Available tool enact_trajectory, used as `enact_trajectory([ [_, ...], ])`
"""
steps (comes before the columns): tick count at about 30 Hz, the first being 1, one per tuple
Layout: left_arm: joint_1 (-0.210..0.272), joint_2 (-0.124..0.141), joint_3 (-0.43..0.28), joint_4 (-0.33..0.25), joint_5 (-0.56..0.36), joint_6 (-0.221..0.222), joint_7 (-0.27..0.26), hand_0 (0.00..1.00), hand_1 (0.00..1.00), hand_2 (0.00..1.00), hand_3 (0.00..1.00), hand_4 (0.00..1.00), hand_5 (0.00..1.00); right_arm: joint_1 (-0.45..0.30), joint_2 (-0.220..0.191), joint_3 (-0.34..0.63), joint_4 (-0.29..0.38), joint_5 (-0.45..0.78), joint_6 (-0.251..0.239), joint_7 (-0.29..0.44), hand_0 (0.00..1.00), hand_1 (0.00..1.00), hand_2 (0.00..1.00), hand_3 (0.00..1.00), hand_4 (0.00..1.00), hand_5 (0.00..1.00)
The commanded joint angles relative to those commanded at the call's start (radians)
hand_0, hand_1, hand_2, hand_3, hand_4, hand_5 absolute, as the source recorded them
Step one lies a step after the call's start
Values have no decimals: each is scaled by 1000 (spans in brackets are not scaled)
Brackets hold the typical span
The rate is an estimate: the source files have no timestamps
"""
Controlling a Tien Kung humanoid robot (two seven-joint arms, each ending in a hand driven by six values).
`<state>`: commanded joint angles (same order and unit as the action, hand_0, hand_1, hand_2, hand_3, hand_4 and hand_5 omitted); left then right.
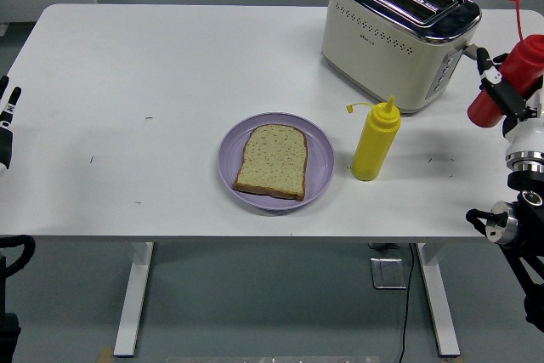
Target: Pick up the cup,pour liquid into bread,place the cup on the desk
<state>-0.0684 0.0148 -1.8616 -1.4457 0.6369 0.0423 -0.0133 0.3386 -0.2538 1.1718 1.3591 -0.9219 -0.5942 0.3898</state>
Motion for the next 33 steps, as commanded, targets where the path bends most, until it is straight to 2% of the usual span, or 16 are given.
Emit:
enact_trajectory([
  [4,0,-1,-1,0,1,0,0,837,856,873,762,663,998,55,-27,-11,41,-167,-3,-59,2,2,128,253,806,189],
  [6,0,-1,-2,0,1,0,0,837,856,873,762,663,998,99,-46,-35,53,-251,-25,-112,2,2,128,253,806,189],
  [8,0,-2,-3,0,1,0,0,837,856,873,763,664,998,143,-59,-61,57,-342,-51,-181,2,2,135,261,797,187],
  [15,0,-2,-7,0,1,0,-1,836,854,873,762,665,998,265,-88,-158,10,-635,-41,-463,2,6,153,280,782,177],
  [19,0,-3,-8,0,1,0,-1,836,854,873,762,665,998,349,-109,-231,-34,-810,32,-570,2,6,153,280,782,177],
  [20,0,-3,-9,0,1,0,-1,836,853,873,761,665,998,368,-115,-251,-43,-848,52,-578,2,19,189,314,757,144],
  [25,3,-4,-11,0,1,0,-1,836,853,873,761,665,998,502,-130,-409,-82,-1056,166,-608,2,19,189,314,757,144],
  [26,3,-5,-11,0,1,0,-1,834,853,872,760,664,998,523,-131,-443,-84,-1095,177,-611,3,39,216,352,720,88],
  [32,4,-5,-14,0,1,-1,-2,834,852,872,759,666,998,655,-140,-667,-70,-1347,250,-624,8,44,218,360,713,90],
  [33,4,-5,-14,0,1,-1,-2,834,852,872,759,666,998,671,-138,-709,-68,-1347,258,-624,8,44,218,360,713,90],
])
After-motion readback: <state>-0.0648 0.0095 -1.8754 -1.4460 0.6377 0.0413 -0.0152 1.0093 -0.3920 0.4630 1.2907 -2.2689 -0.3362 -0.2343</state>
